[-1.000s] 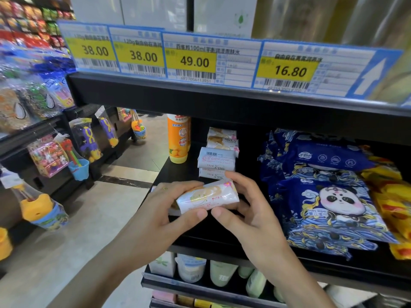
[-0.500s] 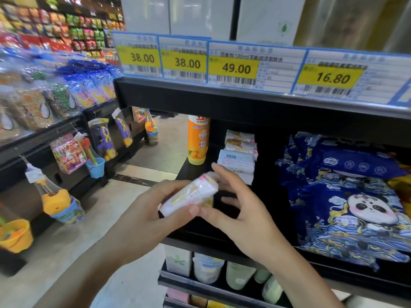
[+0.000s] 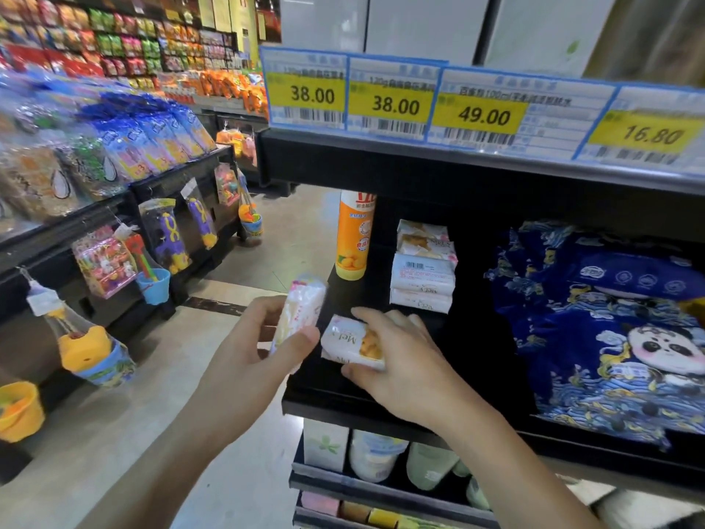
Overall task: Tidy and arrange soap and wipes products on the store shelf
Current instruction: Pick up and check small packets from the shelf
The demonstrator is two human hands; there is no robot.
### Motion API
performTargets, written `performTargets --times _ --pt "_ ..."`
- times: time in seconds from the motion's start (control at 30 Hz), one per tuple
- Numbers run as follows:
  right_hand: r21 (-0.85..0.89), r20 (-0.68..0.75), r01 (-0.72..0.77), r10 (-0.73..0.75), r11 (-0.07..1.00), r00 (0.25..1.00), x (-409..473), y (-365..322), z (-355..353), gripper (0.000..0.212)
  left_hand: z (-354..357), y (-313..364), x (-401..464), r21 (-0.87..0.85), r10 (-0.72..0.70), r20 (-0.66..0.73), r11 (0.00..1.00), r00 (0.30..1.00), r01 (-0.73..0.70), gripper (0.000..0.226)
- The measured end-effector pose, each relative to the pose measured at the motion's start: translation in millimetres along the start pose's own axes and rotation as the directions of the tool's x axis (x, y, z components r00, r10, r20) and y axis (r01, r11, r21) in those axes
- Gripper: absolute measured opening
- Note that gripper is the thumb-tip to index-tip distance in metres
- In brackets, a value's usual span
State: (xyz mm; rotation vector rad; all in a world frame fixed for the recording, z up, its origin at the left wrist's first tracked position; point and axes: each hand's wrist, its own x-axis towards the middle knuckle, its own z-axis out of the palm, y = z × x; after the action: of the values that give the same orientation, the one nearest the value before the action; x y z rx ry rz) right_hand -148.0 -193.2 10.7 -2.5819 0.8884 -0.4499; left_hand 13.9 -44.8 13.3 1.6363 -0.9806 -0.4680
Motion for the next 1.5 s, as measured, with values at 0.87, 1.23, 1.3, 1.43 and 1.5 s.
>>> performTargets --times 0.87,1.23,1.3,1.43,1.5 --pt "0.825 -0.259 -0.267 0.752 0.499 0.606 -442.4 96.9 -67.7 0.065 251.0 90.3 -195.8 -0.17 0.184 0.581 0.98 0.793 -0.102 0.042" --pt "0.899 -0.27 -0.296 0.941 0.323 0.205 -676.2 177.2 -113.7 0.063 473.1 146.7 -350.3 -0.183 0.173 0.857 0.983 0.486 -0.028 0.056" --pt "0.91 -0.262 -0.291 0.954 0.294 0.146 -700.3 195.1 -115.9 0.058 509.5 149.2 -365.2 -0.157 0.137 0.902 0.988 0.409 0.015 0.057" --pt "0.931 -0.243 -0.275 0.97 0.241 0.029 -736.8 238.8 -122.3 0.049 590.7 154.4 -383.9 -0.111 0.082 0.947 0.991 0.311 0.075 0.061" --pt "0.936 -0.225 -0.286 0.974 0.207 -0.034 -752.4 266.4 -128.6 0.051 636.8 158.1 -388.0 -0.093 0.064 0.954 0.992 0.294 0.085 0.063"
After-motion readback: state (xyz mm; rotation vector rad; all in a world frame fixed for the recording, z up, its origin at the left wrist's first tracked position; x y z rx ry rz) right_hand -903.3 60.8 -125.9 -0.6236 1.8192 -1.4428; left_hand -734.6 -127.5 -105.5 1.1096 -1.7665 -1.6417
